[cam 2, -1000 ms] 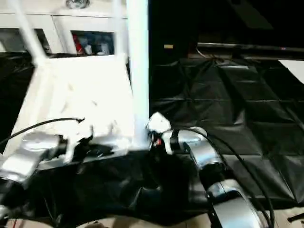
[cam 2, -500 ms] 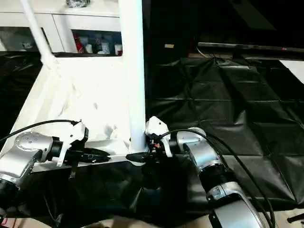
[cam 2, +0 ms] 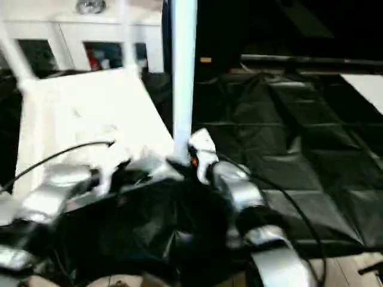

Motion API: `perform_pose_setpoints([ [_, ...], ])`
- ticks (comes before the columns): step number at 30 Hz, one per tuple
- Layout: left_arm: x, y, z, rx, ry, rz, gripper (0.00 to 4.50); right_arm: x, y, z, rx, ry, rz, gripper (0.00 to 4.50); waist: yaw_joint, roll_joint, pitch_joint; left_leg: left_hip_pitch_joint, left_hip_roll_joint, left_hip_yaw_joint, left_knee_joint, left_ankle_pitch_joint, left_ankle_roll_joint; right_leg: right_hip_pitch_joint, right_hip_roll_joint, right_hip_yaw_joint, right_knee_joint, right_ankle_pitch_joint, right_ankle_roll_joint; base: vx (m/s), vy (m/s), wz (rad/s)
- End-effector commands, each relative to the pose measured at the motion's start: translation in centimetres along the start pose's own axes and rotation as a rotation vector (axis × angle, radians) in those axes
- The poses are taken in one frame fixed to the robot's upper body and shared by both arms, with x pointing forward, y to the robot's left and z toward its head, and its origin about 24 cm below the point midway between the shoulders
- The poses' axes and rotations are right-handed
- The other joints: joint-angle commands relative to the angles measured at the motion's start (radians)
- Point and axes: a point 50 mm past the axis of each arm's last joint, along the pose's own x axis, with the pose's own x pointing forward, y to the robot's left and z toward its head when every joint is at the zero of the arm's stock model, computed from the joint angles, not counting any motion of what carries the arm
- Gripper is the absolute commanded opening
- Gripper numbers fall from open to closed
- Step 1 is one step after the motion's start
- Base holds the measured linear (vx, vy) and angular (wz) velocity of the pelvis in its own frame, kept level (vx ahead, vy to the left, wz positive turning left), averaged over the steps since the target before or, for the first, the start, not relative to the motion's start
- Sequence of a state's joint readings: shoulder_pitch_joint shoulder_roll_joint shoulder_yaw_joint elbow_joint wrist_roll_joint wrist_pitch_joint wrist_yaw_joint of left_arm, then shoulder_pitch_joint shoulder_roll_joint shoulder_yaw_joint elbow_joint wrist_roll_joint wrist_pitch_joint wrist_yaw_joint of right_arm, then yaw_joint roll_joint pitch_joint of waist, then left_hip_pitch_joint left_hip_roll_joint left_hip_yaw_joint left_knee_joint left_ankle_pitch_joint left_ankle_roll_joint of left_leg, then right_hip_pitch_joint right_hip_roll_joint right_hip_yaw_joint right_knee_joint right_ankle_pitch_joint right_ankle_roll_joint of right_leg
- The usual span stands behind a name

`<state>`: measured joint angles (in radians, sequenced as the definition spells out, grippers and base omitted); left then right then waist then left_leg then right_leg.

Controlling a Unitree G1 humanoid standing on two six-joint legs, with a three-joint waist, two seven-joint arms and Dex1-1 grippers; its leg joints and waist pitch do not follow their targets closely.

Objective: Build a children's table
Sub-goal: Rotate leg to tighten

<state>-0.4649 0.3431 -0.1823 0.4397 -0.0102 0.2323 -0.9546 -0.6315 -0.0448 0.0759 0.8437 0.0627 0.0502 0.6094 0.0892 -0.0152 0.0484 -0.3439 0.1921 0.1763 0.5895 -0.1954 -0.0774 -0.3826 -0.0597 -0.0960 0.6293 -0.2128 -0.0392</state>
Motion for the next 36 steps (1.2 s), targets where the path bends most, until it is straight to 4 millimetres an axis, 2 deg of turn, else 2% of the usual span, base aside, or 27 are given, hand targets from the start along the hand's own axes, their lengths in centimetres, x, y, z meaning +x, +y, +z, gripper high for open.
perform_pose_setpoints([
  [1, 2.9, -1.5, 2.4, 0.009, -0.095, -0.031, 0.0, 2.4, 4.0, -0.8, 0.013, 0.036, 0.09, 2.72, 0.001, 0.006, -0.049, 0.002, 0.049, -0.022, -0.076, -0.186, 0.008, 0.036, -0.105, 0.073, -0.103, -0.349, -0.125, 0.0, 0.0, 0.0],
  [2, 2.9, -1.5, 2.4, 0.009, -0.095, -0.031, 0.0, 2.4, 4.0, -0.7, 0.013, 0.036, 0.09, 2.72, -0.002, 0.002, -0.05, 0.0, 0.05, -0.02, -0.076, -0.176, 0.007, 0.035, -0.103, 0.074, -0.1, -0.311, -0.132, 0.0, 0.0, 0.0],
  [3, 3.6, -2.0, 2.7, 0.012, -0.104, -0.039, 0.0, 2.9, 5.0, -0.4, -0.012, 0.02, 0.124, 2.72, 0.0, 0.001, -0.053, 0.0, 0.049, -0.019, -0.075, -0.169, 0.011, 0.037, -0.104, 0.074, -0.096, -0.282, -0.141, 0.0, 0.0, 0.0],
  [4, 3.7, -2.1, 2.8, 0.012, -0.105, -0.04, 0.0, 3.0, 5.1, -0.4, -0.015, 0.018, 0.128, 2.72, 0.001, 0.002, -0.053, -0.001, 0.05, -0.018, -0.074, -0.162, 0.018, 0.037, -0.104, 0.074, -0.095, -0.257, -0.147, 0.0, 0.0, 0.0],
  [5, 4.0, -2.3, 3.0, 0.022, -0.11, -0.052, 0.0, 3.1, 5.7, 0.0, -0.012, -0.013, 0.204, 3.28, 0.002, 0.002, -0.053, -0.001, 0.049, -0.017, -0.074, -0.161, 0.022, 0.038, -0.104, 0.074, -0.095, -0.251, -0.149, 0.0, 0.0, 0.0],
  [6, 4.0, -2.4, 3.1, 0.028, -0.112, -0.062, 0.0, 3.0, 5.8, 0.2, -0.007, -0.029, 0.228, 3.28, 0.003, 0.002, -0.054, -0.002, 0.05, -0.017, -0.073, -0.162, 0.029, 0.039, -0.105, 0.074, -0.094, -0.248, -0.15, 0.0, 0.0, 0.0],
  [7, 3.8, -2.5, 3.1, 0.04, -0.12, -0.086, 0.0, 2.7, 5.5, 0.3, -0.024, -0.032, 0.266, 3.42, 0.004, 0.007, -0.053, -0.004, 0.05, -0.018, -0.074, -0.155, 0.032, 0.04, -0.104, 0.074, -0.093, -0.235, -0.154, 0.0, 0.0, 0.0],
  [11, 2.8, -2.7, 2.6, 0.059, -0.12, -0.153, 0.0, 1.9, 4.7, 0.2, -0.076, -0.016, 0.303, 3.72, 0.005, 0.005, -0.053, -0.003, 0.051, -0.018, -0.074, -0.17, 0.038, 0.041, -0.106, 0.073, -0.096, -0.251, -0.153, 0.0, 0.0, 0.0],
  [12, 2.6, -2.7, 2.5, 0.065, -0.12, -0.167, 0.0, 1.8, 4.5, 0.2, -0.082, -0.012, 0.307, 3.9, 0.004, 0.004, -0.055, -0.008, 0.052, -0.019, -0.074, -0.158, 0.043, 0.044, -0.106, 0.073, -0.092, -0.23, -0.156, 0.0, 0.0, 0.0],
  [14, 1.7, -2.6, 1.9, 0.071, -0.104, -0.192, 0.0, 0.9, 3.6, 0.1, -0.125, 0.011, 0.355, 4.04, 0.001, 0.006, -0.056, -0.008, 0.051, -0.018, -0.072, -0.144, 0.05, 0.044, -0.104, 0.072, -0.089, -0.199, -0.167, 0.0, 0.0, 0.0],
  [17, 0.7, -2.2, 1.2, 0.078, -0.08, -0.213, 0.0, -0.2, 2.9, 0.0, -0.171, 0.03, 0.428, 4.04, 0.005, 0.004, -0.056, -0.008, 0.052, -0.014, -0.069, -0.128, 0.071, 0.045, -0.102, 0.071, -0.086, -0.162, -0.179, 0.0, 0.0, 0.0],
  [25, -2.5, -1.5, 0.0, 0.064, -0.05, -0.32, 0.0, -3.3, 1.4, -0.1, -0.199, 0.091, 0.638, 4.04, 0.014, 0.003, -0.055, -0.007, 0.056, -0.014, -0.07, -0.122, 0.085, 0.044, -0.099, 0.069, -0.081, -0.145, -0.192, 0.0, 0.0, 0.0],
  [27, -2.8, -1.4, -0.3, 0.063, -0.04, -0.328, 0.0, -3.7, 1.3, -0.1, -0.207, 0.103, 0.663, 3.69, 0.016, 0.002, -0.056, -0.006, 0.056, -0.014, -0.069, -0.118, 0.083, 0.045, -0.1, 0.069, -0.079, -0.141, -0.195, 0.0, 0.0, 0.0],
  [30, -3.5, -1.2, -0.7, 0.05, -0.027, -0.352, 0.0, -4.1, 1.1, -0.2, -0.202, 0.128, 0.698, 3.65, 0.017, 0.001, -0.055, -0.005, 0.056, -0.013, -0.069, -0.115, 0.081, 0.044, -0.1, 0.069, -0.08, -0.143, -0.2, 0.0, 0.0, 0.0],
  [32, -3.7, -1.2, -0.7, 0.042, -0.027, -0.367, 0.0, -4.2, 1.2, -0.2, -0.196, 0.135, 0.712, 3.37, 0.019, 0.001, -0.056, -0.005, 0.056, -0.014, -0.069, -0.116, 0.077, 0.044, -0.101, 0.069, -0.08, -0.148, -0.199, 0.0, 0.0, 0.0],
  [36, -3.9, -1.6, -0.7, 0.02, -0.026, -0.411, 0.0, -4.3, 1.6, -0.2, -0.176, 0.142, 0.752, 3.11, 0.022, 0.0, -0.056, -0.004, 0.056, -0.013, -0.069, -0.108, 0.075, 0.043, -0.1, 0.069, -0.078, -0.133, -0.202, 0.0, 0.0, 0.0],
])
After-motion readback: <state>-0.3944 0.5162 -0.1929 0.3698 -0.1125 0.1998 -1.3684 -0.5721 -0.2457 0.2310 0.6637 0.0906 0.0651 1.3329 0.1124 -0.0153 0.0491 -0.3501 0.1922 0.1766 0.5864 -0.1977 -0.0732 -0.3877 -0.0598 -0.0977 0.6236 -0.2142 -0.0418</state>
